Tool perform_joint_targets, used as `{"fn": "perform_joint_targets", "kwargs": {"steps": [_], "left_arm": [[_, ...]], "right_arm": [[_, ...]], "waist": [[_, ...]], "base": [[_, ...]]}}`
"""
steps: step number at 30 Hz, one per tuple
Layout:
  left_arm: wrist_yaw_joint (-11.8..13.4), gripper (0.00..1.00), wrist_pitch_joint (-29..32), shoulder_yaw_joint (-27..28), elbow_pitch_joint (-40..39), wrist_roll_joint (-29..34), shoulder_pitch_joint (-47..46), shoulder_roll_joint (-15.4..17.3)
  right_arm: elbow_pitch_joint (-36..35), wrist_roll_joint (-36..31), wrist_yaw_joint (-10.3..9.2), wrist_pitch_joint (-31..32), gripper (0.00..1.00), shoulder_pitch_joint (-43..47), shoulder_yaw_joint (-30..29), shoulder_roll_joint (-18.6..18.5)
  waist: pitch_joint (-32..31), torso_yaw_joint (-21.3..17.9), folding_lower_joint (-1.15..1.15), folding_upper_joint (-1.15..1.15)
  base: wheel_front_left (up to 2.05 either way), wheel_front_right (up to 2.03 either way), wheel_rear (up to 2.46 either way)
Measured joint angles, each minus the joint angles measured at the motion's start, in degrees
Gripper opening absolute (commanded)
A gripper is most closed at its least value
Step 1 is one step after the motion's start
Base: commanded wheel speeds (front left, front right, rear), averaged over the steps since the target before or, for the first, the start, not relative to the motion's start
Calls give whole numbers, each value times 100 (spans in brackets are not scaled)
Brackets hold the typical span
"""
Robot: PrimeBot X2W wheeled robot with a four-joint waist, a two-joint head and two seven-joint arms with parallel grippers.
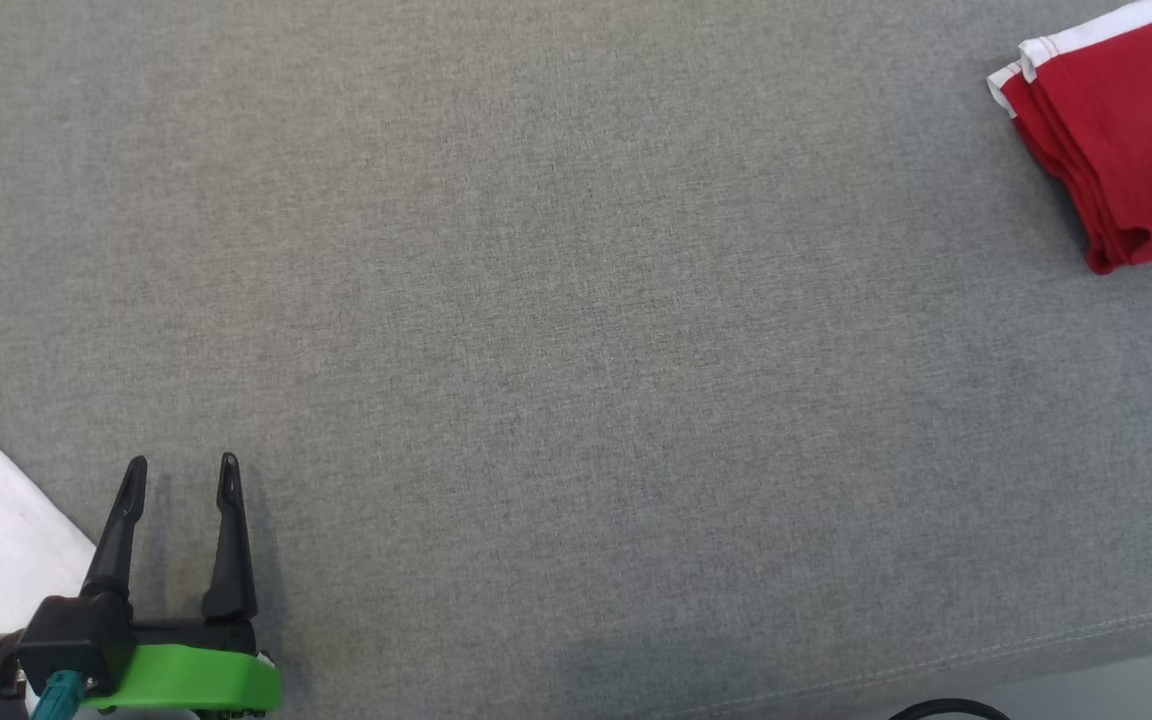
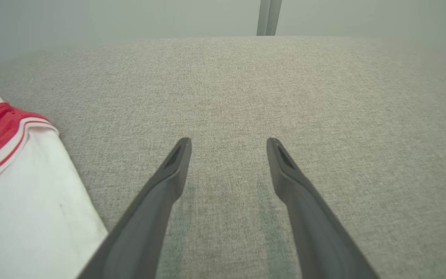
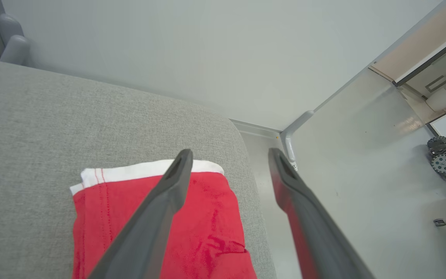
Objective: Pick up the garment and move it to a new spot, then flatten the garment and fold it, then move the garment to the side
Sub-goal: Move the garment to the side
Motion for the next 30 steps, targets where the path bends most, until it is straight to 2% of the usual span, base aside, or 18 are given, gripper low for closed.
{"fn": "perform_joint_targets", "kwargs": {"steps": [6, 10, 12, 15, 17, 24, 27, 30], "left_arm": [[-9, 100, 0, -70, 291, -24, 54, -165], [-26, 100, 0, -183, 510, -40, 196, -216], [-25, 100, 0, -180, 604, -60, 270, -250], [-24, 100, 0, -185, 705, -64, 320, -276], [-15, 100, 0, -166, 795, -53, 389, -287], [-18, 100, 0, -75, 1092, 31, 522, -299], [-34, 100, 0, -62, 1206, 38, 521, -300], [-51, 100, 0, -62, 1233, 26, 514, -300]], "right_arm": [[-861, 290, 0, -1033, 100, 996, -216, 34], [-1745, 437, 0, -1315, 100, 2187, -670, 103], [-2295, 463, 0, -1365, 100, 2886, -1000, 250], [-3108, 307, -1, -1403, 100, 3961, -1404, 631], [-3661, 155, -1, -1411, 100, 4613, -1619, 1035], [-4724, -377, -1, -1429, 100, 6134, -2019, 2283], [-4894, -594, 0, -1433, 100, 6516, -1961, 2565], [-4913, -697, -1, -1434, 100, 6813, -1856, 2684]], "waist": [[-520, 35, 0, 0], [-916, 131, 0, 0], [-1115, 197, 0, 0], [-1396, 310, -1, -1], [-1573, 384, -1, -1], [-2080, 606, -1, -1], [-2214, 689, -1, -1], [-2306, 742, -1, -1]], "base": [[0, 0, 0], [0, 0, 0], [0, 0, 0], [0, 0, 0], [0, 0, 0], [0, 0, 0], [0, 0, 0], [0, 0, 0]]}}
